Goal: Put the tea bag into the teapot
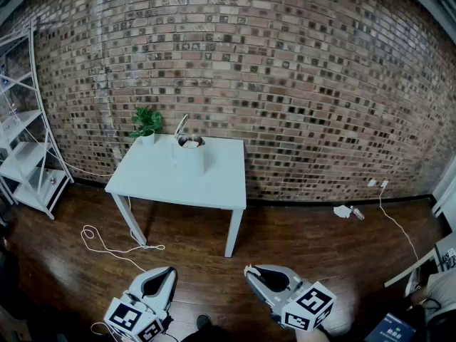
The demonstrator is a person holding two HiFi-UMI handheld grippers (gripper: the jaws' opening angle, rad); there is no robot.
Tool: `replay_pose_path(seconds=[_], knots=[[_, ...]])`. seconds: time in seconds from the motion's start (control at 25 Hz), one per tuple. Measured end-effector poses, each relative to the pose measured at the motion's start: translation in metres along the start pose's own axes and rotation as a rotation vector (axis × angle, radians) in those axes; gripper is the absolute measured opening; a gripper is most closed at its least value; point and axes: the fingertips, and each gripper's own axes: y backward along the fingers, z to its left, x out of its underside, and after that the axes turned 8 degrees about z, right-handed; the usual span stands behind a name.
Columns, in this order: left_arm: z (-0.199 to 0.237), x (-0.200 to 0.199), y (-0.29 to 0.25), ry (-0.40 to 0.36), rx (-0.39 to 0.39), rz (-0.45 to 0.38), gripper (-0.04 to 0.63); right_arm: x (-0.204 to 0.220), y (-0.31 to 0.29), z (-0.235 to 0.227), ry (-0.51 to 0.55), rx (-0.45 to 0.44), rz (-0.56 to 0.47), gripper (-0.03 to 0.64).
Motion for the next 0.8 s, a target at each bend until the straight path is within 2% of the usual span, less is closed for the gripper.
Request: replay_pose_path(seconds=[0.24, 0.36, 0.6, 0.72, 0.8], knots=[[0.057, -0.03, -0.052, -0.008, -0.001, -0.002, 0.005, -0.04, -0.061, -0.045, 0.016, -0.008, -0.012, 0.054], [0.078, -0.038, -0.068, 0.026, -0.011, -0.021, 0.005, -0.052, -0.083, -0.062, 0.015, -0.012, -0.006, 0.054], [0.106, -0.043, -0.093, 0.043, 0.006, 0.009, 0.005, -0.074, -0.114, -0.085, 0.029, -0.007, 0.015, 0.054], [0.113, -0.051, -0.103, 0.07, -0.003, -0.035, 0.005, -0.081, -0.125, -0.098, 0.033, -0.02, 0.029, 0.054], [0.119, -0.055, -0.111, 0.075, -0.015, -0.035, 0.005, -0.087, -0.134, -0.108, 0.029, -0.029, 0.029, 0.054]])
